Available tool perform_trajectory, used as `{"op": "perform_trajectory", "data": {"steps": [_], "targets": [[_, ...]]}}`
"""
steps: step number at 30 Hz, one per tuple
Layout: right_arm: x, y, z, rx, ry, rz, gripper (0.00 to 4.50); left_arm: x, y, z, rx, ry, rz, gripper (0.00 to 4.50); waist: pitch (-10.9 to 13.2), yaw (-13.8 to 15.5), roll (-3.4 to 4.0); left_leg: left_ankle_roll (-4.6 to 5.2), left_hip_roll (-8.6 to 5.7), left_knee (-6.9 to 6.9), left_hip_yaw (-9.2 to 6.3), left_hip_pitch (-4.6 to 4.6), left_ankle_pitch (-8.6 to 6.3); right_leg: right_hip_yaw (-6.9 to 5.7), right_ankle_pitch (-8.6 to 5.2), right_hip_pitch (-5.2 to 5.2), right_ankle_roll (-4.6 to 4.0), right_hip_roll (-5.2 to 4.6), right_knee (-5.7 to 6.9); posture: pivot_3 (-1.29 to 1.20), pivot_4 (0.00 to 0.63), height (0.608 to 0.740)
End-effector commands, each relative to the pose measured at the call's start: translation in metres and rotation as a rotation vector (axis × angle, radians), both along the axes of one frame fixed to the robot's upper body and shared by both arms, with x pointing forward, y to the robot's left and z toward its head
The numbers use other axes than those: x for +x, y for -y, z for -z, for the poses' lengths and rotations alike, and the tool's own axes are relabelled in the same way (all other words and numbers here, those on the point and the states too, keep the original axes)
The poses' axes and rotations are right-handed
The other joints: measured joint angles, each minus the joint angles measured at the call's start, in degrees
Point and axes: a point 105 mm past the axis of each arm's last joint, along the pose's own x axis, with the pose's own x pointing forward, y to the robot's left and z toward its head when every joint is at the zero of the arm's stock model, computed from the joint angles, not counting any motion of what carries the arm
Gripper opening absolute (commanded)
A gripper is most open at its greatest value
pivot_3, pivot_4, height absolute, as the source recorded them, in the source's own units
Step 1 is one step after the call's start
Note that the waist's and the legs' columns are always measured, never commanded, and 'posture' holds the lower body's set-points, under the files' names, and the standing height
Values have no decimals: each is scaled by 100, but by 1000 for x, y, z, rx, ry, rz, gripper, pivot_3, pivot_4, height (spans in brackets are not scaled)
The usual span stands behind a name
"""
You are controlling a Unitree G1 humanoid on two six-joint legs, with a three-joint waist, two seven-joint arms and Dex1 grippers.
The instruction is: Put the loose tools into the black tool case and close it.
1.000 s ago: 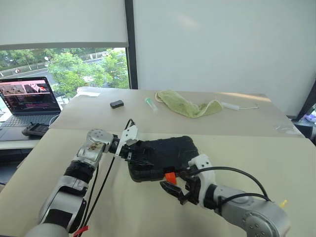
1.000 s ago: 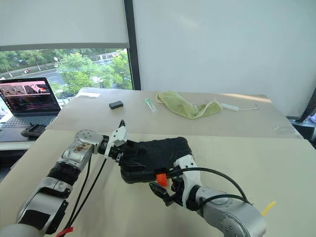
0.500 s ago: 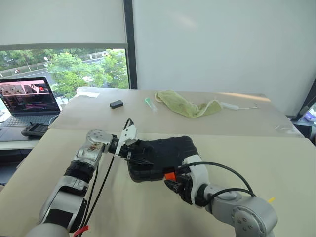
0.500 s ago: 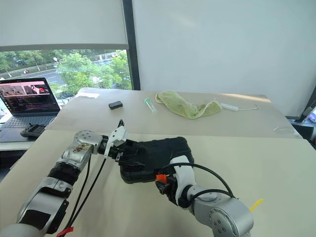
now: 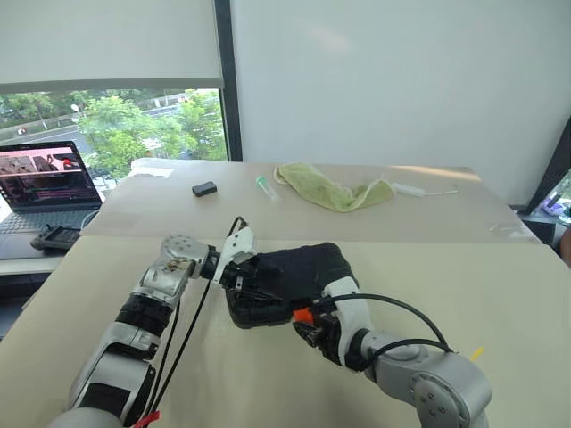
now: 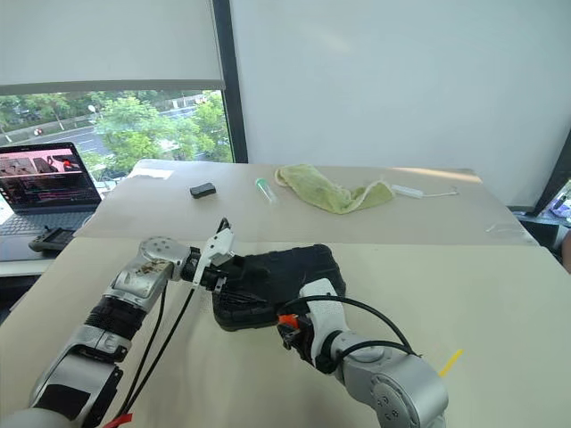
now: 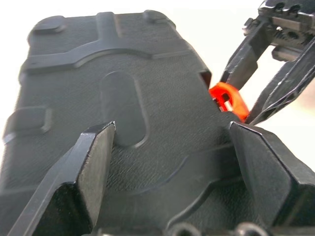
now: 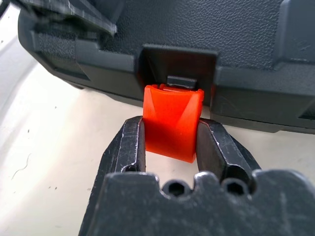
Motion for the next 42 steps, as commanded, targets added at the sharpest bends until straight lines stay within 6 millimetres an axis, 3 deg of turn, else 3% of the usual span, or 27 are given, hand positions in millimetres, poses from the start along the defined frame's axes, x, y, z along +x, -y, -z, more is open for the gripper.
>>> {"op": "perform_trajectory", "data": {"steps": [1, 6, 8, 9, 10, 19, 23, 27, 33, 42], "targets": [[5, 1, -26, 54, 139, 14, 1161, -4, -2, 16, 43, -45, -4, 3990, 0, 1, 0, 0, 0, 0, 0, -1, 0, 0, 0, -1, 0, 0, -1, 0, 150, 740], [2, 1, -24, 51, 143, -30, 1160, -3, -6, 21, 52, -48, -16, 3990, 0, 7, 1, 1, -1, -2, 0, -7, 0, -2, 0, -3, 1, -2, -9, 0, 150, 740], [1, 2, -24, 63, 142, -39, 2217, -3, -7, 23, 53, -49, -18, 3990, 0, 7, 1, 1, -1, -3, 0, -8, -1, -2, 0, -3, 1, -2, -11, 0, 150, 740], [0, 2, -24, 63, 144, -47, 2332, -3, -7, 23, 54, -49, -18, 3990, 0, 5, 1, 1, -1, -5, 0, -7, -1, -2, -1, -3, 1, -2, -12, 0, 150, 740], [0, 4, -23, 53, 147, -39, 2886, -2, -7, 24, 52, -49, -19, 3990, 0, 5, 0, 1, -1, -5, 0, -6, -1, -2, -1, -1, 1, -2, -12, 0, 150, 740], [-25, 15, -20, 30, 114, -117, 2976, 0, -9, 27, 50, -45, -32, 3990, 0, 8, 1, 2, 1, -6, 0, -1, -1, -2, -1, 4, 1, -3, -12, 0, 150, 740], [-36, 11, -27, 90, 109, -181, 1703, 1, -10, 29, 49, -40, -38, 3990, 0, 6, 1, 1, 2, -6, 0, 3, -1, 1, -1, 6, 1, -3, -12, 0, 150, 740], [-22, 10, -28, 96, 111, -161, 139, 2, -11, 31, 51, -37, -41, 3990, 0, 4, 1, 1, 4, -7, -1, 7, -1, 0, -1, 9, 1, -3, -12, 0, 150, 740], [-2, 17, -17, 65, 72, -102, 20, 2, -13, 32, 48, -32, -45, 3990, -2, 13, 4, 1, 5, -11, -1, 10, -1, -2, -4, 10, -4, -4, -12, 0, 150, 740], [11, 15, -5, 36, 41, -136, 20, 0, -15, 36, 49, -32, -51, 3990, -3, 8, 6, 1, 4, -14, 0, 10, -1, 0, -4, 9, -4, -6, -13, 0, 150, 740]]}}
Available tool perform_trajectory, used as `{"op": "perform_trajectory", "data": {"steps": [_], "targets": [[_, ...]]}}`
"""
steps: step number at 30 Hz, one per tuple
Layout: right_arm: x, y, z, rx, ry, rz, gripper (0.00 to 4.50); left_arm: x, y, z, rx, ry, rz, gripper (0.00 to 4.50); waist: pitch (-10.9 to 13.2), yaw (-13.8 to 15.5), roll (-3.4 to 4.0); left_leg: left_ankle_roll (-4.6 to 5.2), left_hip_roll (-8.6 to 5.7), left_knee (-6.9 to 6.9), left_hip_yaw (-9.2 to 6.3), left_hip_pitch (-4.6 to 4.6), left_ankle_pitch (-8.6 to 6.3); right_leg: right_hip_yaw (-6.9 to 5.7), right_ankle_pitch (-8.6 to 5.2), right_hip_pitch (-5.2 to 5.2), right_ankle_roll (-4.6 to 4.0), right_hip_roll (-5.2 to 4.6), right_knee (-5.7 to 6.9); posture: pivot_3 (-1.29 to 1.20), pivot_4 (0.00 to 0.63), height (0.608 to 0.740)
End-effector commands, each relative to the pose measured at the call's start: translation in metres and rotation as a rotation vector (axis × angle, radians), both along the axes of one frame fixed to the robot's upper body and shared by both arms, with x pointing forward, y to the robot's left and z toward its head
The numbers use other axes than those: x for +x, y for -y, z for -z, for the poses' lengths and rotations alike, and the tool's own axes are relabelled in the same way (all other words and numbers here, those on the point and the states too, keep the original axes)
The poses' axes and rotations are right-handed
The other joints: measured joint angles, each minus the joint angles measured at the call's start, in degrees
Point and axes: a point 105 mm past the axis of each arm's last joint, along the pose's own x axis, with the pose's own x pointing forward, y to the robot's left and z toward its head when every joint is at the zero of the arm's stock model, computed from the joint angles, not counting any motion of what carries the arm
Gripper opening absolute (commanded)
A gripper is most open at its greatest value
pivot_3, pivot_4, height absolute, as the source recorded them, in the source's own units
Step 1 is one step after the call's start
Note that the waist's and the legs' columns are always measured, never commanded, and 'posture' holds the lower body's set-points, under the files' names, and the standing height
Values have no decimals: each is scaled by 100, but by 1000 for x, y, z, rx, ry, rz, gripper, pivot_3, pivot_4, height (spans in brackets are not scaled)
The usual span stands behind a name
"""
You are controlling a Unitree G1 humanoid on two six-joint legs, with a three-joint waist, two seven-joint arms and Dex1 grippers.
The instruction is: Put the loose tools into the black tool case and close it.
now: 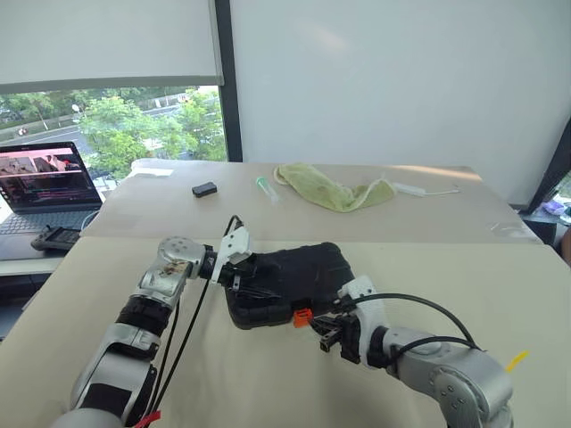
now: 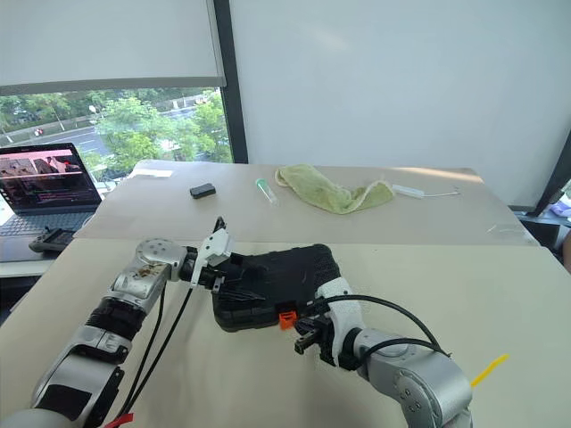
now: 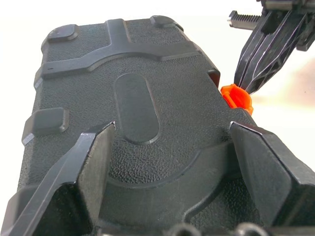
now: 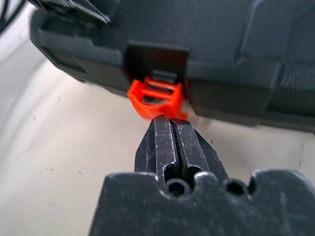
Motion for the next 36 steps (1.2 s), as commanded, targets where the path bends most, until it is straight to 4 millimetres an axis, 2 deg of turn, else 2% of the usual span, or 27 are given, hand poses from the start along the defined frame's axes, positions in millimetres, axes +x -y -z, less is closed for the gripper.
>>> {"op": "perform_trajectory", "data": {"steps": [1, 22, 32, 34, 36], "targets": [[7, -6, -14, 24, 80, -39, 20, -5, -10, 32, 76, -84, -41, 3990, 0, 1, 0, 0, 0, 0, 0, 0, 0, 0, 0, 0, 0, 0, 0, 0, 150, 740], [14, -16, -33, 86, 133, -101, 20, -18, -18, 30, 81, -95, 30, 3990, 2, -35, 4, 0, 8, -4, 0, -4, 0, 1, -1, -9, -3, 1, 0, 0, 150, 740], [24, -18, -30, 99, 106, -100, 20, -23, -18, 37, 108, -94, 57, 3990, 1, -40, 8, -1, 20, -4, 1, 1, 0, 1, 0, -7, -13, 5, 0, 0, 150, 740], [22, -16, -31, 95, 125, -114, 20, -23, -18, 36, 95, -82, 45, 3990, 2, -34, 15, -1, 21, -4, 1, 3, 0, 0, 0, -6, -14, 4, 1, 0, 150, 740], [13, -16, -42, 123, 200, -166, 20, -21, -20, 31, 66, -62, 20, 3990, 2, -25, 17, -1, 21, -4, 1, 2, 0, 1, 0, -7, -14, 1, 0, 0, 150, 740]]}}
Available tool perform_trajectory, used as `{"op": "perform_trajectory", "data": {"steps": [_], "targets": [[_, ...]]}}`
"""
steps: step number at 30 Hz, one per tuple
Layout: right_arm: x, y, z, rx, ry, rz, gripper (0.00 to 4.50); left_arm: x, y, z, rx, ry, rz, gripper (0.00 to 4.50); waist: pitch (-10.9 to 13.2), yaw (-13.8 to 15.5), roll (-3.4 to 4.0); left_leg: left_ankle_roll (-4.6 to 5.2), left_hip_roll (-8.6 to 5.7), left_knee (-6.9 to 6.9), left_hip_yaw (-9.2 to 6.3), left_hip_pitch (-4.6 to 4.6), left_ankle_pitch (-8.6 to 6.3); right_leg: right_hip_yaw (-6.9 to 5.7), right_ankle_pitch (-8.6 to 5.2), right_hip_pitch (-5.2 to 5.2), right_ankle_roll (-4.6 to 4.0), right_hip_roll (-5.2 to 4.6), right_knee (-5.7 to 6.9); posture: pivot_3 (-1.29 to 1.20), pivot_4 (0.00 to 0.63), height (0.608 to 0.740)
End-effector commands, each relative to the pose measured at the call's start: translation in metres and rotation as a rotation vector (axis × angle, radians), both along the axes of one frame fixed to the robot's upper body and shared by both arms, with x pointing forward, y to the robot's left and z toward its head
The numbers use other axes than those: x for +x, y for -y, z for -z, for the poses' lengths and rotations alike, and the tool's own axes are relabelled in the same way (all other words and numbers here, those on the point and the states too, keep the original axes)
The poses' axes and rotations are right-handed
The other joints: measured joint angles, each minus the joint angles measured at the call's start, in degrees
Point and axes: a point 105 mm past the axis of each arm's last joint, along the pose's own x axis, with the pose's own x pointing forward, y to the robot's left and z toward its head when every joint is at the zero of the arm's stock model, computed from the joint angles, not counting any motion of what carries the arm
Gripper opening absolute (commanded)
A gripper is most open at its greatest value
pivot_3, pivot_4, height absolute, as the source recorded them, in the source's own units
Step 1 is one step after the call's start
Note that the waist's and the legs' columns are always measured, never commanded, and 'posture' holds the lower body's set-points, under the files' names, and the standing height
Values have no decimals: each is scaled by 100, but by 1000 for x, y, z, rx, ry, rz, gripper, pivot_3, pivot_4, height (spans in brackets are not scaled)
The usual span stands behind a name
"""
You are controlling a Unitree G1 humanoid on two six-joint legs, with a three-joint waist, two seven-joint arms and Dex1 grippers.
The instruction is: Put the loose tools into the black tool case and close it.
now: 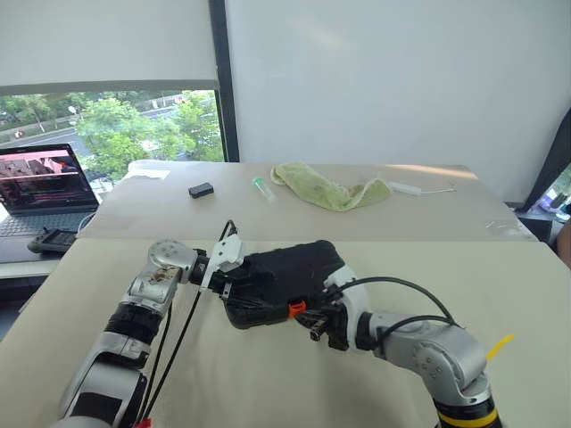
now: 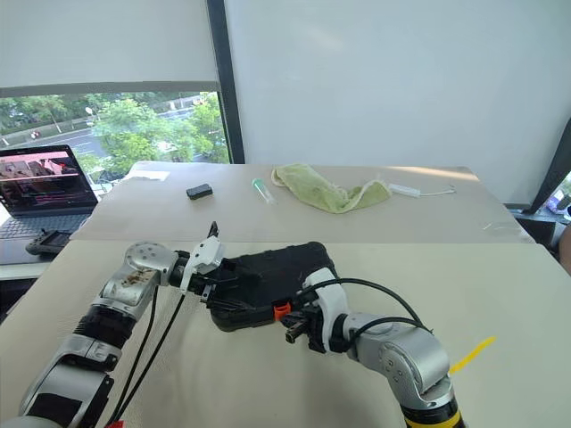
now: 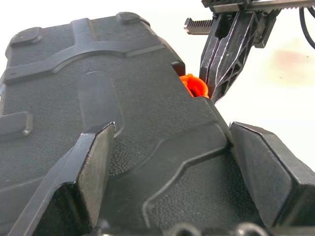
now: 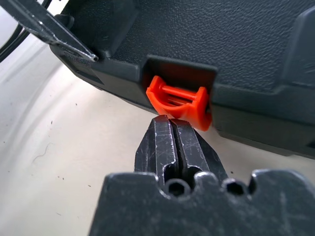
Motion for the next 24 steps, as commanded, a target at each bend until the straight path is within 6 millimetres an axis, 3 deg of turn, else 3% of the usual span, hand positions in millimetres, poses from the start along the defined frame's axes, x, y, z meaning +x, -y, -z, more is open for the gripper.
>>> {"op": "perform_trajectory", "data": {"steps": [1, 4, 6, 7, 8, 12, 18, 24], "targets": [[-6, -2, -41, 88, 230, -56, 20, -4, -10, 26, 33, -76, -60, 3990, 0, 7, 2, 0, 0, 0, 0, -1, 0, 0, 0, 0, 0, 0, 0, 0, 150, 740], [-14, 14, -63, 134, 352, -29, 20, -2, -11, 5, -77, -43, -105, 3990, 1, 10, 6, 0, 1, -2, 0, -4, 0, 0, -1, -2, 2, 1, -1, 0, 150, 740], [-23, 27, -72, 144, 406, -27, 589, -6, -14, -10, -143, -44, -128, 3990, 1, 20, 5, 0, 2, -4, -1, -9, -1, -2, -2, -5, 4, 2, -3, 0, 150, 740], [-29, 33, -72, 132, 415, -27, 799, -10, -17, -15, -164, -47, -136, 4228, 2, 25, 5, 0, 3, -4, -2, -14, -1, -4, -3, -6, 6, 3, -8, 0, 150, 740], [-35, 40, -72, 117, 419, -28, 1170, -15, -20, -20, -186, -46, -148, 4470, 4, 27, 2, 0, 3, -5, -2, -19, -1, -5, -4, -9, 9, 2, -11, 0, 150, 740], [-59, 76, -61, 29, 403, 5, 2452, -40, -39, -33, -244, -66, -233, 4500, 9, 42, 2, 1, 1, -30, -3, -47, -3, -8, -3, -27, 17, -2, -51, 0, 150, 740], [-91, 121, -53, -83, 376, 52, 4440, -72, -69, -29, -250, -75, -459, 4500, 14, 85, 2, 6, -6, -63, -3, -35, -7, -7, -5, -10, 31, -27, -85, 0, 150, 740], [-119, 152, -50, -195, 392, 63, 4440, -100, -105, -10, -191, -100, -647, 4500, 24, 154, 0, -11, -1, -84, -2, 1, -8, -12, -21, 7, 9, -73, -85, 0, 150, 740]]}}
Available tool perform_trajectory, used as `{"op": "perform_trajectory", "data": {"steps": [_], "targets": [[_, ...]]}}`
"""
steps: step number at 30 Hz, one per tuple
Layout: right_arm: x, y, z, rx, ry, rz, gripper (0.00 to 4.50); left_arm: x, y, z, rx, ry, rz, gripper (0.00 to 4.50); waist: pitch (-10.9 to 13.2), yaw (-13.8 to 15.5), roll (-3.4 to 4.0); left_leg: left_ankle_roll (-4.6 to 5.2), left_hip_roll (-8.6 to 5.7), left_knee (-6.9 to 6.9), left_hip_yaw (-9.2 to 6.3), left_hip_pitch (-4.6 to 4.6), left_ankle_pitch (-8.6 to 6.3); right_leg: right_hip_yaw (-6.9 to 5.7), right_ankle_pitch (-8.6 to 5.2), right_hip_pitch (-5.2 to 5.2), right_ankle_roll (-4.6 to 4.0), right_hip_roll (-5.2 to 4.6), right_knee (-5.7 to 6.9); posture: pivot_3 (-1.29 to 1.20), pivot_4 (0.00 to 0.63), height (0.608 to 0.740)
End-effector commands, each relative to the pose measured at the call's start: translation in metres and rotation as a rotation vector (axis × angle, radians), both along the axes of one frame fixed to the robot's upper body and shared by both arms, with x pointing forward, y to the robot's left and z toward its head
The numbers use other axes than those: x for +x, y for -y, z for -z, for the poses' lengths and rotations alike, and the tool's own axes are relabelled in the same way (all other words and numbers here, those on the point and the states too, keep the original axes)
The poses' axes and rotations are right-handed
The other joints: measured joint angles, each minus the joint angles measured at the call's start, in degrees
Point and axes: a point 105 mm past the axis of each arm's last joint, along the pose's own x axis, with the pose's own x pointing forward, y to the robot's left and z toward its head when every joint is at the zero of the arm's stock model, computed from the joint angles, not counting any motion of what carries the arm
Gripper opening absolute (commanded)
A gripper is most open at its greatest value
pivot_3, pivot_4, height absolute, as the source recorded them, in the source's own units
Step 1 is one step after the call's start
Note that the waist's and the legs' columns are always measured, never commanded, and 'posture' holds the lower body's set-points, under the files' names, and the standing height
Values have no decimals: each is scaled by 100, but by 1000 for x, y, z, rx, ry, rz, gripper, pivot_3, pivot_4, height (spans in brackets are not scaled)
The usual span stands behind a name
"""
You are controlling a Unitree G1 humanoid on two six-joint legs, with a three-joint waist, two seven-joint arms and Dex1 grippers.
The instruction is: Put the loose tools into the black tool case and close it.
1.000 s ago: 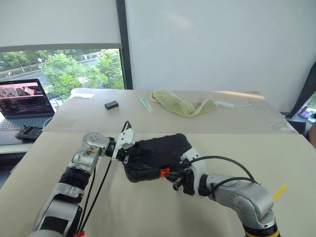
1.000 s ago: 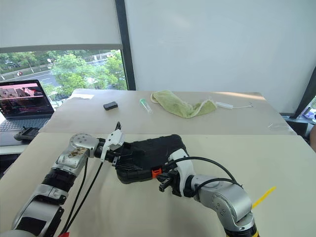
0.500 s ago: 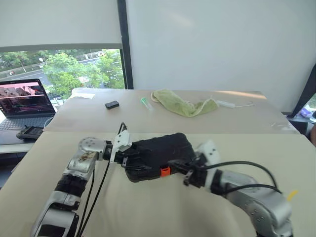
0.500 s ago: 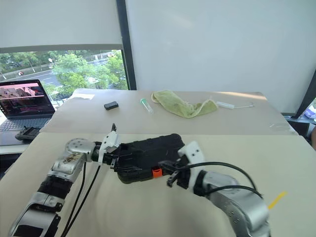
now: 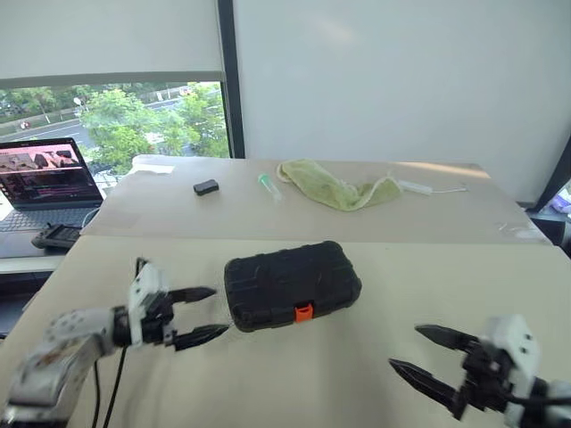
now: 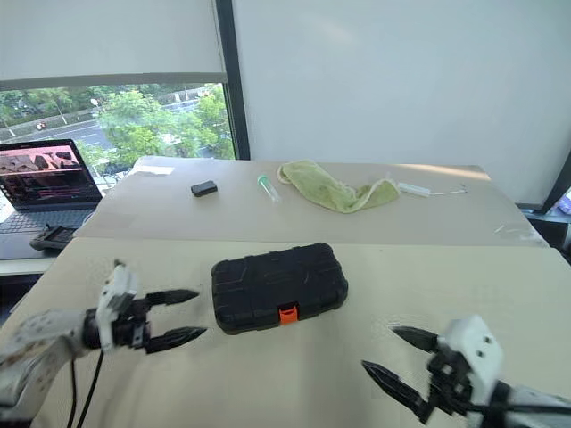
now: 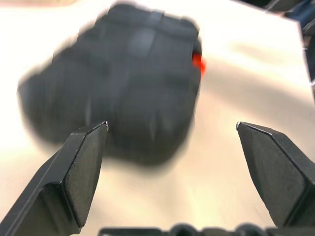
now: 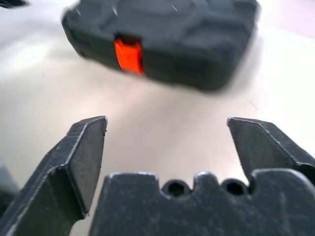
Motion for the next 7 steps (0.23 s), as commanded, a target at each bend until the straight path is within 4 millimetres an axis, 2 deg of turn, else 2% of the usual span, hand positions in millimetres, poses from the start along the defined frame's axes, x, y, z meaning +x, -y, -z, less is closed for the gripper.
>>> {"op": "perform_trajectory", "data": {"steps": [1, 7], "targets": [[-15, 17, -7, -106, 78, -7, 4440, -13, -20, -6, 49, 31, -71, 4500, 2, 30, 4, -1, 0, 0, 0, -2, 1, 0, -3, -1, -4, 0, 0, 0, 150, 740], [-28, 33, -3, -167, 74, -4, 4440, -24, -35, 1, 47, -14, -111, 4500, 6, 76, 9, -2, -1, -1, 2, 9, 0, -3, -30, 2, -34, -1, 2, 0, 150, 740]]}}
